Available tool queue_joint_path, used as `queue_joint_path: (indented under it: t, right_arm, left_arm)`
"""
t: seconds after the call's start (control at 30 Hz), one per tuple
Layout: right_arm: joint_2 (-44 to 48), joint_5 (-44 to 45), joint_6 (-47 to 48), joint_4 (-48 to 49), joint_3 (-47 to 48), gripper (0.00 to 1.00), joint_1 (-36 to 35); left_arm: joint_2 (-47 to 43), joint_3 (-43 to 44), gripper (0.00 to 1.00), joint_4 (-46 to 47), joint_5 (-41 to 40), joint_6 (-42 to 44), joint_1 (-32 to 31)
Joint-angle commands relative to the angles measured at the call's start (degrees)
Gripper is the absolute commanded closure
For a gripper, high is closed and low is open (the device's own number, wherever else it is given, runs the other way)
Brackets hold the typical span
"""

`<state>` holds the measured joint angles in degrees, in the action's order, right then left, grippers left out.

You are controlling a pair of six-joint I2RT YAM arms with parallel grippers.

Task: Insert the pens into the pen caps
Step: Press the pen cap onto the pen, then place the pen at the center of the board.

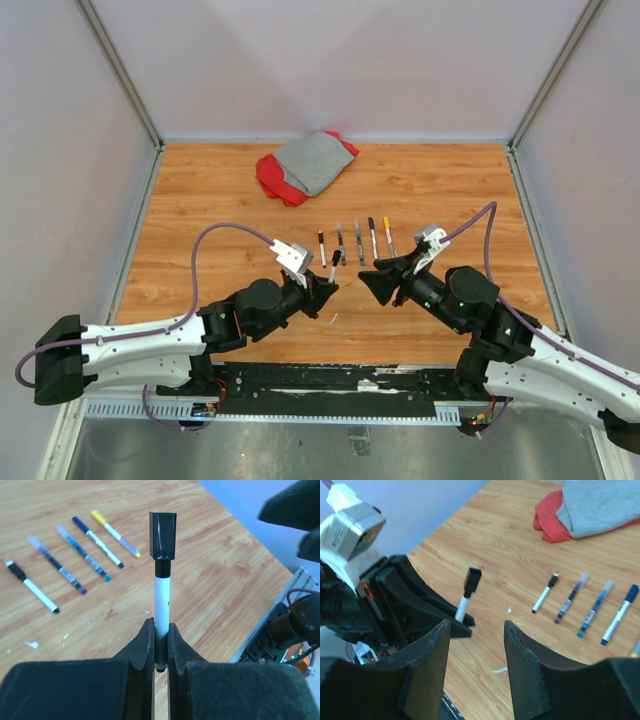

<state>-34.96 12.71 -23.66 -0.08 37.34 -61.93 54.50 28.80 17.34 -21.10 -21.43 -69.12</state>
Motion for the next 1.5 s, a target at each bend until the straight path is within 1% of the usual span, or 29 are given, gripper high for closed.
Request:
queue_joint_path:
  t: [0.0, 0.13, 0.2, 0.3, 0.37, 0.4, 0.53, 0.6, 0.67, 0.83, 0.9, 0.97, 1.2, 1.47]
  right_arm:
    - [3.36, 1.13, 2.61, -11.23, -0.12, 0.51, -0.90]
    - [4.38, 9.23, 1.18, -19.98, -0.57, 0.44, -0.76]
    - [3.39, 8.94, 0.89, -23.41, -0.31, 0.40, 0.21]
    - [-0.59, 2.37, 0.99, -26.32, 0.50, 0.37, 4.91]
    - [-3.21, -3.40, 0.66, -26.95, 0.20, 0.26, 10.07]
    - [-4.08, -5.95, 0.16, -26.61, -0.32, 0.22, 13.10]
    - [-3.88, -14.84, -1.68, -23.89, -3.77, 0.13, 23.53]
    - [-2.71, -16.34, -2.49, -22.96, -5.24, 0.09, 25.94]
    - [-1.66, -15.00, -3.85, -23.08, -6.23, 0.06, 26.66]
    - [-2.90, -11.30, -7.44, -24.97, -7.65, 0.04, 26.77]
    - [-4.20, -11.75, -8.46, -24.73, -8.35, 0.04, 26.76]
    - [-5.53, -12.84, -8.90, -23.99, -9.00, 0.04, 26.75]
    - [-7.90, -15.39, -9.11, -21.33, -10.42, 0.04, 26.83]
    - [-7.69, -15.17, -8.08, -21.36, -10.90, 0.04, 26.80]
  left_arm:
    - [-1.50, -0.47, 1.00, -5.63, -6.22, -6.14, 0.18]
    - [-0.93, -0.17, 1.00, -9.33, -7.98, -8.59, 0.20]
    - [0.44, 1.24, 1.00, -12.45, -10.22, -10.42, 0.36]
    - [5.33, 5.16, 0.99, -20.27, -11.82, -15.19, 3.19]
    - [9.35, 7.62, 1.00, -24.07, -10.45, -17.49, 6.37]
    - [11.31, 8.77, 0.99, -25.69, -10.01, -18.61, 7.70]
    - [19.35, 12.83, 0.99, -28.93, -9.00, -20.09, 11.80]
    - [22.77, 15.26, 0.99, -30.35, -8.04, -20.74, 13.63]
    - [26.06, 17.68, 1.00, -31.62, -7.47, -21.34, 15.28]
    - [34.74, 25.08, 1.00, -36.37, -7.49, -23.24, 19.31]
    - [38.23, 27.97, 1.00, -38.56, -7.66, -24.38, 20.88]
    - [40.71, 29.53, 1.00, -38.67, -7.12, -24.64, 22.16]
    - [45.88, 30.09, 0.99, -36.19, -4.27, -24.77, 25.60]
    - [47.98, 30.27, 0.92, -34.27, -2.98, -23.43, 25.88]
